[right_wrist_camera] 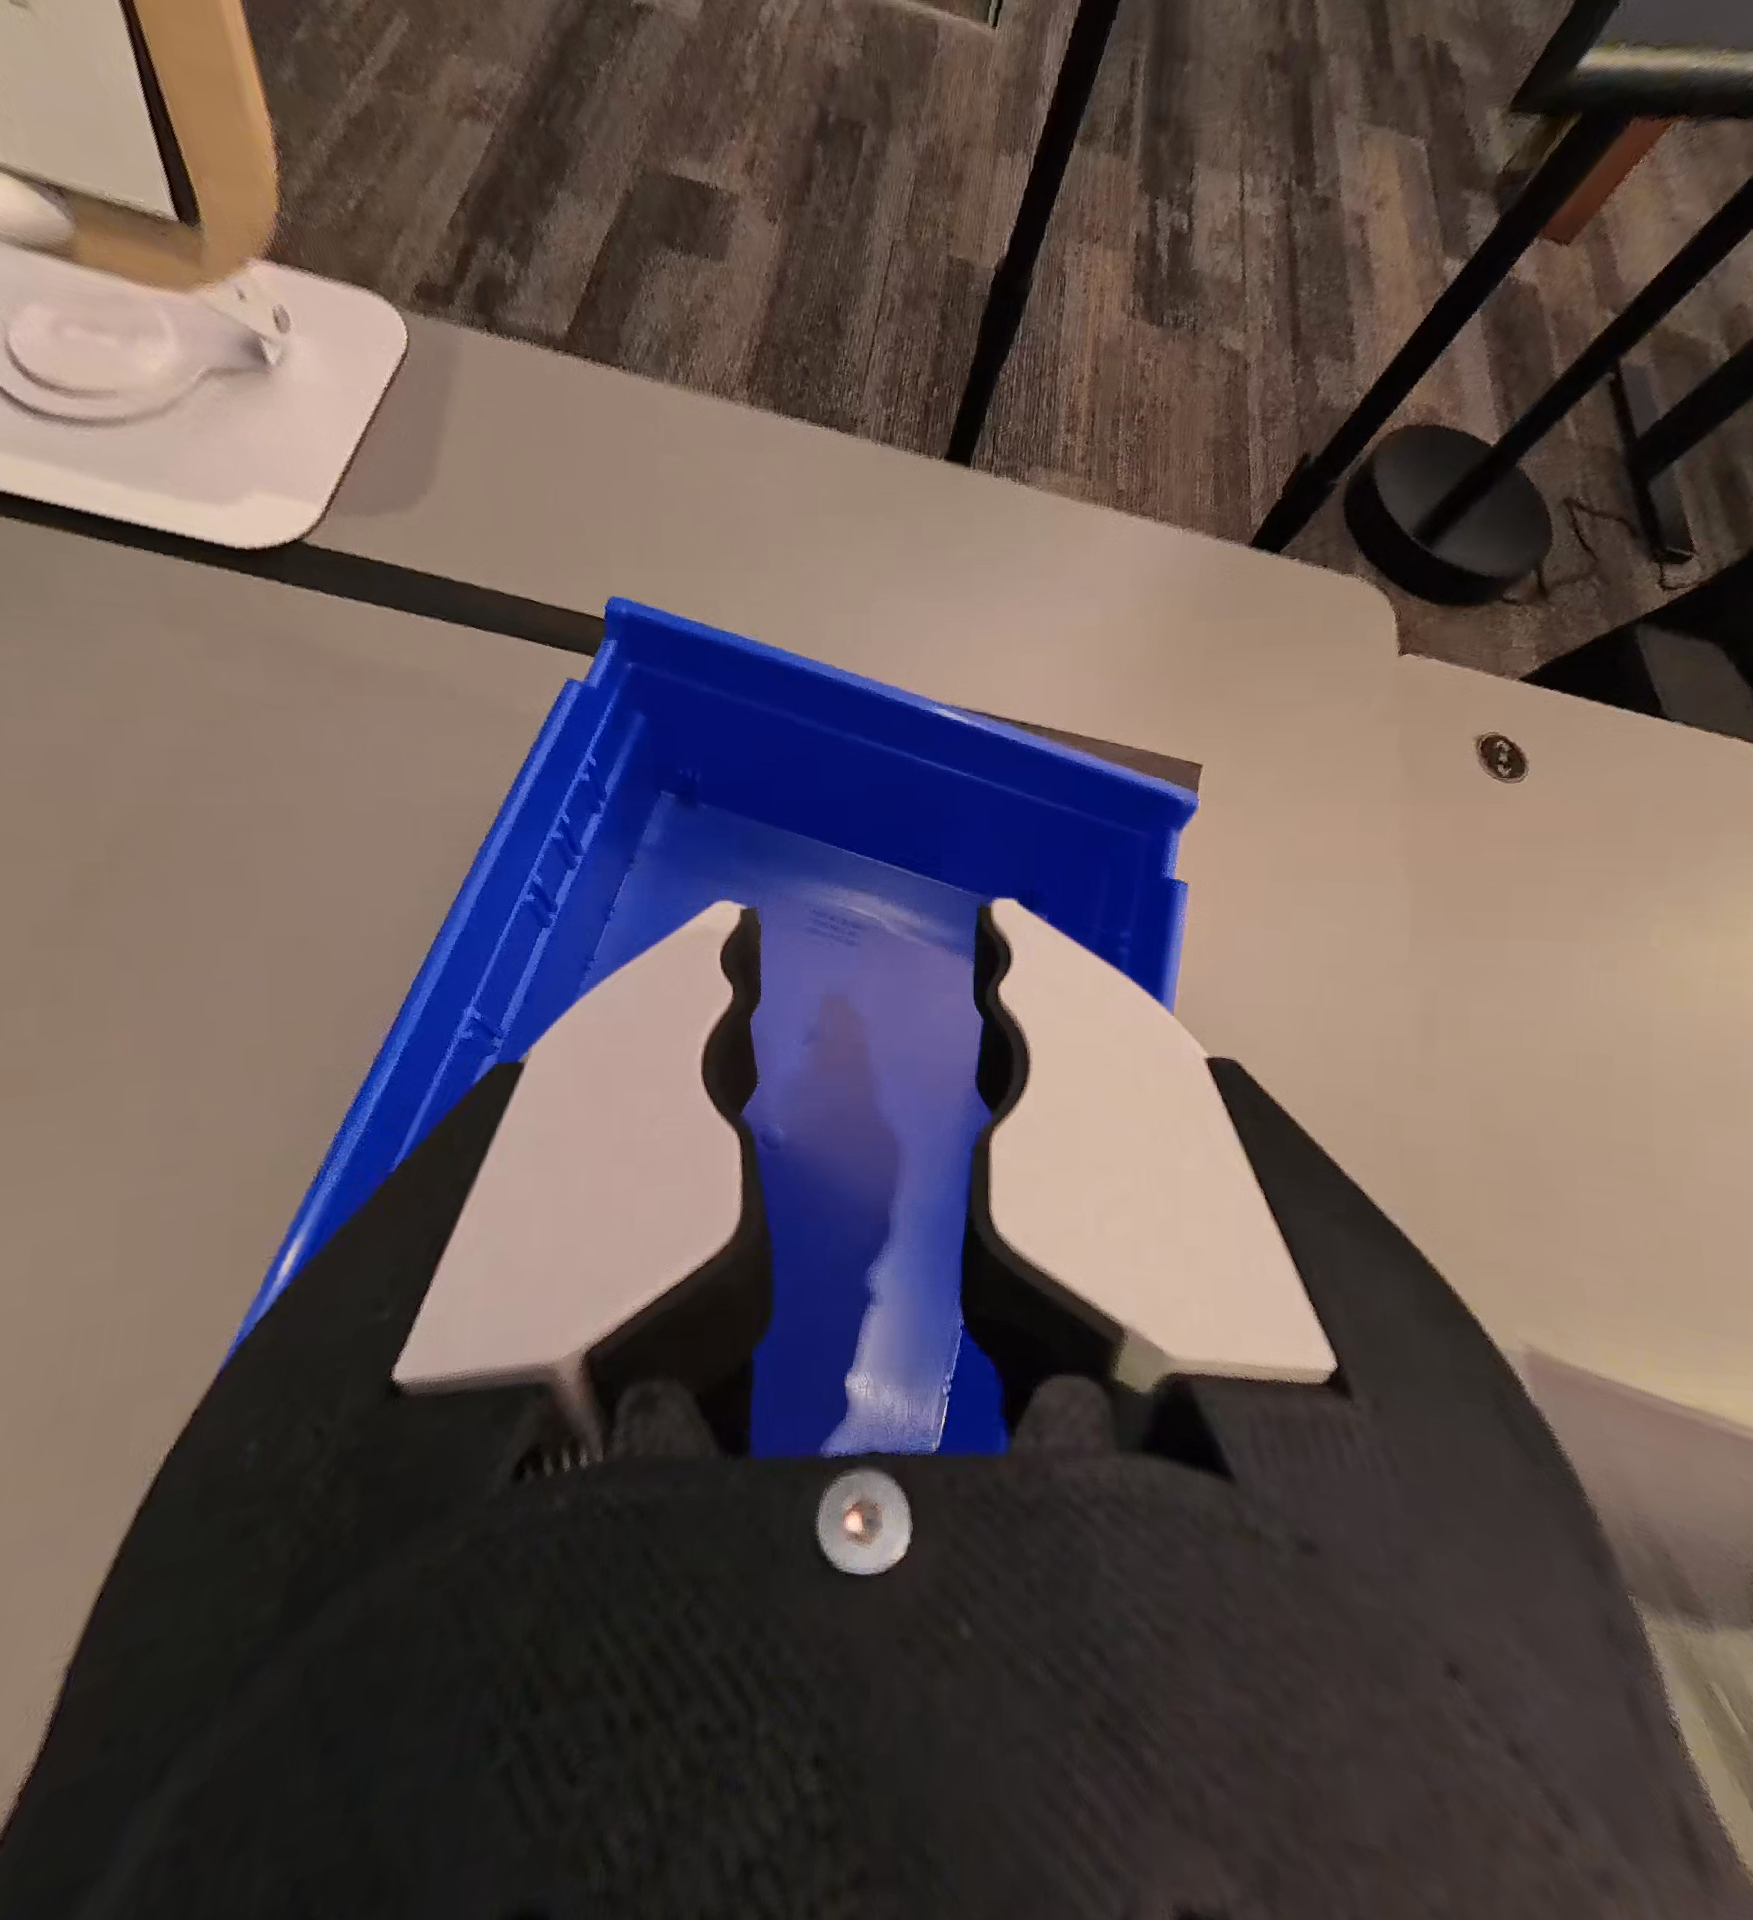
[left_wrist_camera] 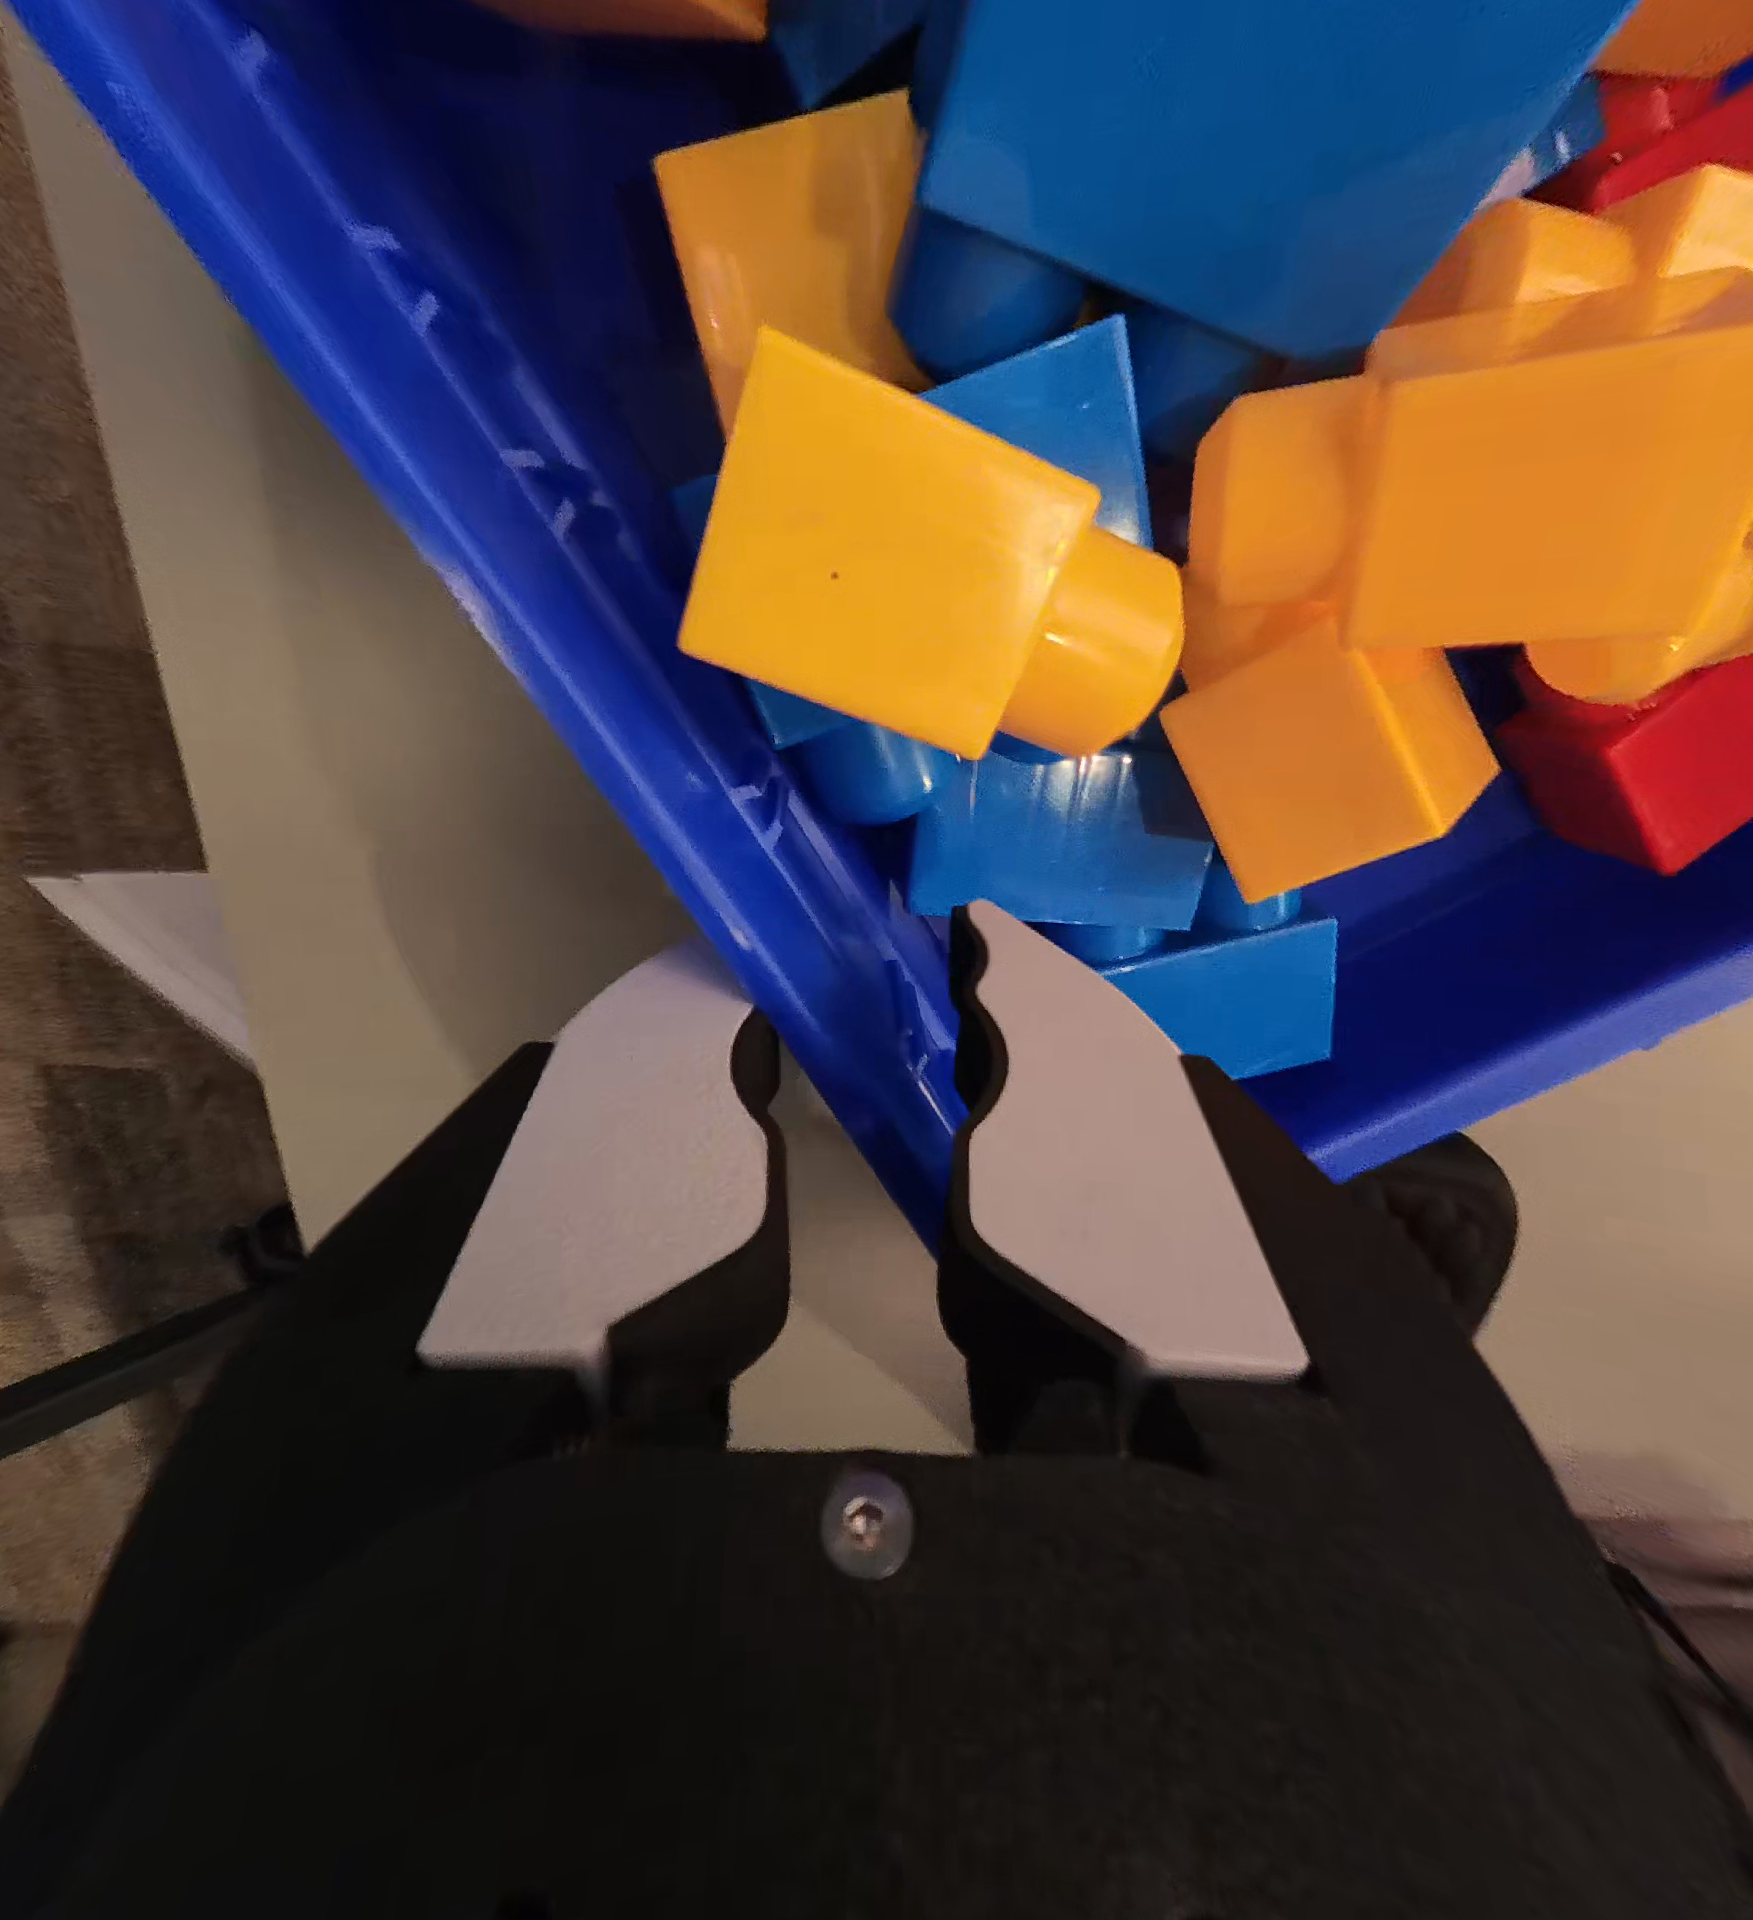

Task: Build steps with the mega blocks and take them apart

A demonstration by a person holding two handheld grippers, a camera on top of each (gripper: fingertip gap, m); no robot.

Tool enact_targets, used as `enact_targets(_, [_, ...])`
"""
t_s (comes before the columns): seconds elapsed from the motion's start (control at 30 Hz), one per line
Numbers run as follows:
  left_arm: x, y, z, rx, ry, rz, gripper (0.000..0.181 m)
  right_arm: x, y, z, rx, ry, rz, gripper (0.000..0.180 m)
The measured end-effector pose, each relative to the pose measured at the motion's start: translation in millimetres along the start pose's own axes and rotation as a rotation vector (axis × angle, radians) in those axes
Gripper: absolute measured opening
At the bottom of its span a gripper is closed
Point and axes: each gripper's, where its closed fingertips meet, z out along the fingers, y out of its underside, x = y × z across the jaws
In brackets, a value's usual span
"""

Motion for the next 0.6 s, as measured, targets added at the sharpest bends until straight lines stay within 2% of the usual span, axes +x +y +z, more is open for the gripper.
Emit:
enact_targets(0.27, [-8,-48,8,0.131,-0.161,0.204,0.021,-11,24,33,-0.137,-0.002,-0.085,0.041])
enact_targets(0.6, [26,-67,10,0.196,-0.081,0.415,0.019,-27,37,50,-0.207,-0.022,-0.178,0.041])
